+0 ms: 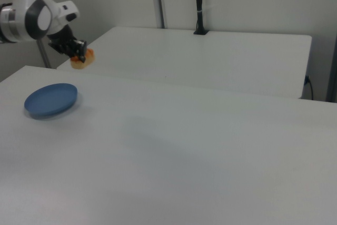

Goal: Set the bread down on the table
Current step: 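Lift the bread roll off the plate and carry it away from the plate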

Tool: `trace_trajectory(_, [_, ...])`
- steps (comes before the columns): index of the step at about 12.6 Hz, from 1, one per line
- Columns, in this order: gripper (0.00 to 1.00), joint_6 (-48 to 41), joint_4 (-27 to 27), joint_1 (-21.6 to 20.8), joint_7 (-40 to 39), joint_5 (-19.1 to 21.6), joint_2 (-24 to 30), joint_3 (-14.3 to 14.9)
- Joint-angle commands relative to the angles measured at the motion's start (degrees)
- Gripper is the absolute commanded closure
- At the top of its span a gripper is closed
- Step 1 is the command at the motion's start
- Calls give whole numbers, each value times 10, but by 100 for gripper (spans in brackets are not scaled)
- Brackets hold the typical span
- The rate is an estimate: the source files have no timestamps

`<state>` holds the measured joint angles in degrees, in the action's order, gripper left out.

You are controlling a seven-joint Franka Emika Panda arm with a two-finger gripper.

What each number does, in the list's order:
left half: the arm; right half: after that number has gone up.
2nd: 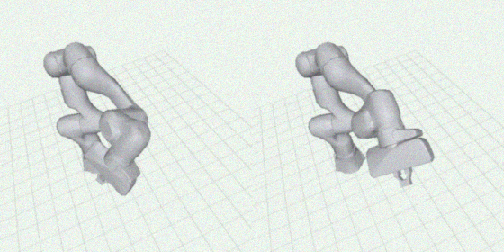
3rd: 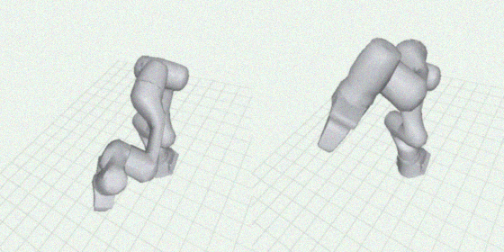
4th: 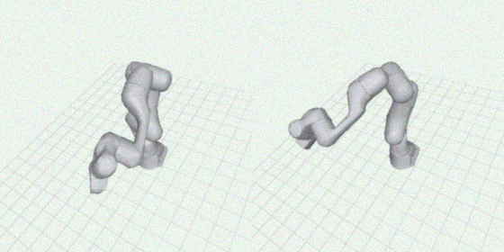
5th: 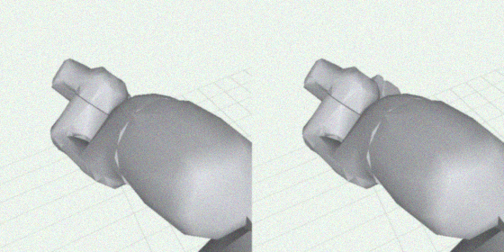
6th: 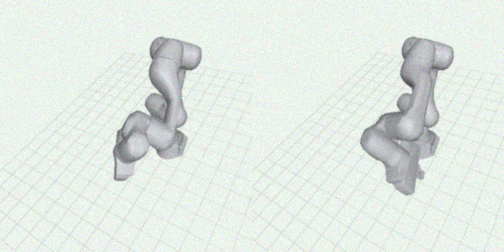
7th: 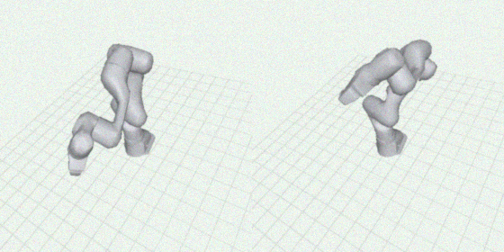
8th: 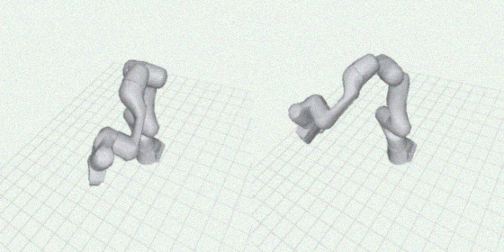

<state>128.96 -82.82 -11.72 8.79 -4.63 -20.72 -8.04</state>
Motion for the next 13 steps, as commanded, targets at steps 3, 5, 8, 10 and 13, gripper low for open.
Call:
trace_trajectory(3, [65,-22,-33,38,-91,32,3,72])
trace_trajectory(5, [65,58,-58,48,-103,31,-19,85])
trace_trajectory(8, [65,109,-80,66,-106,30,-51,86])
trace_trajectory(10, [65,134,-80,78,-106,28,-71,86])
trace_trajectory(13, [65,169,-82,79,-106,23,-106,92])
